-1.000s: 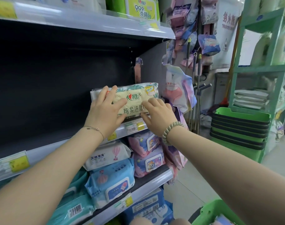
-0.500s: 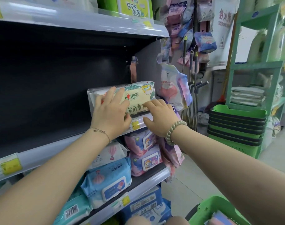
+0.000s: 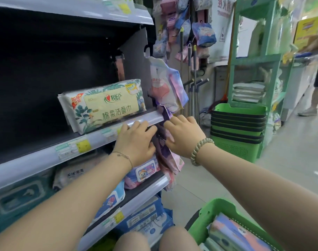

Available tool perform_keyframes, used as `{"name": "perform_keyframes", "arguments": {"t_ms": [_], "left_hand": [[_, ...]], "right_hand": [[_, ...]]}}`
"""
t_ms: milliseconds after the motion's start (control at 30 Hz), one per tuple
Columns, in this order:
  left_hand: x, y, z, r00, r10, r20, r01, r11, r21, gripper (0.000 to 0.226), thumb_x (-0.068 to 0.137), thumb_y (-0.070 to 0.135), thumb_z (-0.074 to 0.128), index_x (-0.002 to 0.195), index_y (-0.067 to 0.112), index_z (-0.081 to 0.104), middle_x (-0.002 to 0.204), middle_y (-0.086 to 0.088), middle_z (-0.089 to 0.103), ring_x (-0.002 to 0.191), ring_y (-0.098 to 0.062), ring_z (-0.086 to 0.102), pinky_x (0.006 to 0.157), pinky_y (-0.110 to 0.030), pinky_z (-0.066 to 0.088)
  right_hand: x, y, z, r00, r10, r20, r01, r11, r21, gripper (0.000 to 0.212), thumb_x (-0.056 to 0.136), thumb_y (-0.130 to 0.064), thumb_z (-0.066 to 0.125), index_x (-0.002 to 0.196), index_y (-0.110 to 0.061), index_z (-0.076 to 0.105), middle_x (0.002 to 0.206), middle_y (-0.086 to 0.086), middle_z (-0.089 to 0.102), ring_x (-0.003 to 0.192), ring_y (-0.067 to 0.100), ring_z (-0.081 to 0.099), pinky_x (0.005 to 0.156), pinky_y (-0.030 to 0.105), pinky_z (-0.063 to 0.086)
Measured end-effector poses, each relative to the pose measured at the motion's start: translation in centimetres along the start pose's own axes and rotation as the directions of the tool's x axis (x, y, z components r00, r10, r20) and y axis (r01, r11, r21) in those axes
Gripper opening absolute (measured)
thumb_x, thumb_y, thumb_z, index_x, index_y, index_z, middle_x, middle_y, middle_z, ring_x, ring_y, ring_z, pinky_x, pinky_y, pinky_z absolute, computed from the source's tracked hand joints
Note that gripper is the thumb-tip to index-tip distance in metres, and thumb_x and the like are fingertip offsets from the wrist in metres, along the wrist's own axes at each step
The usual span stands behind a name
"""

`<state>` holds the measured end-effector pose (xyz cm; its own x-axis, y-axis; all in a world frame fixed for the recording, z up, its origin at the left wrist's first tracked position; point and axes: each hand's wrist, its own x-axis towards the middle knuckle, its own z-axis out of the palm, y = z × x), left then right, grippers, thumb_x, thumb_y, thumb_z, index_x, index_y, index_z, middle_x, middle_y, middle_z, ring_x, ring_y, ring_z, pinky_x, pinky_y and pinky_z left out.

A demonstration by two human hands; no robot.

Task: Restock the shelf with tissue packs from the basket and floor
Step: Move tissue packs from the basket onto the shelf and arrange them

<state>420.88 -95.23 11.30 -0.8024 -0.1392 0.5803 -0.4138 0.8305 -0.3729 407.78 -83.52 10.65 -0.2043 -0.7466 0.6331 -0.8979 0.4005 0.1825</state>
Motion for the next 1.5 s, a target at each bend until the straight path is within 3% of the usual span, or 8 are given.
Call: {"name": "perform_keyframes", "arguments": {"t_ms": [267,633,967,1067,1167,1300,1433,1500], "left_hand": [[0.7,7.6,4.2,0.983,0.094,0.157,-0.072,0.988,-0.139,0.042,0.088,0.038,0.046,0.129,0.026,0.042,0.120,0.001,0.049,0.108,-0.022,0.048,0.082,-0.036,0.037],[-0.1,17.3,12.3,0.931,0.186,0.315,-0.073,0.939,-0.337,0.043,0.083,0.034,0.048,0.124,0.026,0.042,0.118,0.001,0.048,0.115,-0.022,0.046,0.089,-0.038,0.035],[-3.2,23.1,18.5,0.747,0.320,0.582,-0.088,0.916,-0.391,0.042,0.088,0.034,0.050,0.127,0.024,0.040,0.124,-0.004,0.050,0.116,-0.026,0.049,0.088,-0.039,0.037],[-4.0,25.3,20.1,0.678,0.370,0.635,-0.119,0.908,-0.402,0.042,0.091,0.041,0.047,0.128,0.022,0.039,0.124,-0.006,0.050,0.116,-0.028,0.050,0.088,-0.039,0.037],[-4.9,27.3,21.9,0.634,0.380,0.674,-0.101,0.904,-0.415,0.033,0.092,0.037,0.048,0.122,0.023,0.044,0.120,-0.005,0.054,0.113,-0.028,0.053,0.087,-0.038,0.039],[-6.3,29.6,24.0,0.536,0.413,0.736,-0.074,0.892,-0.446,0.039,0.090,0.032,0.052,0.127,0.023,0.042,0.126,-0.004,0.052,0.117,-0.027,0.051,0.088,-0.037,0.039],[-8.6,32.1,26.2,0.427,0.411,0.805,0.035,0.882,-0.469,0.044,0.090,0.033,0.051,0.131,0.023,0.041,0.136,-0.004,0.046,0.118,-0.027,0.053,0.088,-0.037,0.040],[-9.6,33.1,27.3,0.376,0.395,0.838,0.118,0.877,-0.466,0.043,0.089,0.033,0.051,0.131,0.023,0.043,0.138,-0.005,0.045,0.122,-0.026,0.052,0.093,-0.040,0.041]], "right_hand": [[-6.5,4.5,3.7,0.981,0.096,0.167,-0.091,0.995,-0.037,0.022,0.078,-0.033,0.056,0.093,-0.018,0.055,0.091,0.003,0.056,0.086,0.028,0.053,0.074,0.038,0.038],[-15.6,9.3,9.1,0.890,0.251,0.381,-0.241,0.968,-0.074,0.030,0.082,-0.033,0.052,0.106,-0.015,0.055,0.104,0.004,0.055,0.100,0.028,0.051,0.082,0.038,0.035],[-23.0,9.6,15.3,0.770,0.312,0.556,-0.350,0.936,-0.040,0.031,0.086,-0.031,0.049,0.111,-0.012,0.053,0.107,0.008,0.054,0.102,0.030,0.051,0.084,0.038,0.035],[-24.7,9.4,16.7,0.713,0.344,0.611,-0.398,0.916,-0.052,0.029,0.087,-0.026,0.046,0.112,-0.013,0.050,0.110,0.007,0.053,0.105,0.027,0.049,0.085,0.036,0.032],[-26.3,9.0,18.1,0.643,0.352,0.680,-0.422,0.904,-0.069,0.027,0.088,-0.028,0.045,0.111,-0.015,0.048,0.114,0.007,0.051,0.108,0.026,0.047,0.087,0.036,0.032],[-28.4,8.4,20.0,0.529,0.388,0.755,-0.500,0.861,-0.092,0.036,0.089,-0.033,0.045,0.120,-0.016,0.046,0.120,0.006,0.050,0.114,0.025,0.045,0.091,0.037,0.033],[-30.4,6.9,22.1,0.385,0.444,0.809,-0.646,0.756,-0.108,0.039,0.088,-0.035,0.043,0.122,-0.016,0.046,0.124,0.008,0.049,0.116,0.027,0.045,0.096,0.040,0.037],[-31.5,5.7,23.2,0.301,0.481,0.824,-0.769,0.634,-0.089,0.035,0.087,-0.033,0.046,0.116,-0.014,0.050,0.120,0.010,0.049,0.113,0.027,0.046,0.092,0.037,0.039]]}}
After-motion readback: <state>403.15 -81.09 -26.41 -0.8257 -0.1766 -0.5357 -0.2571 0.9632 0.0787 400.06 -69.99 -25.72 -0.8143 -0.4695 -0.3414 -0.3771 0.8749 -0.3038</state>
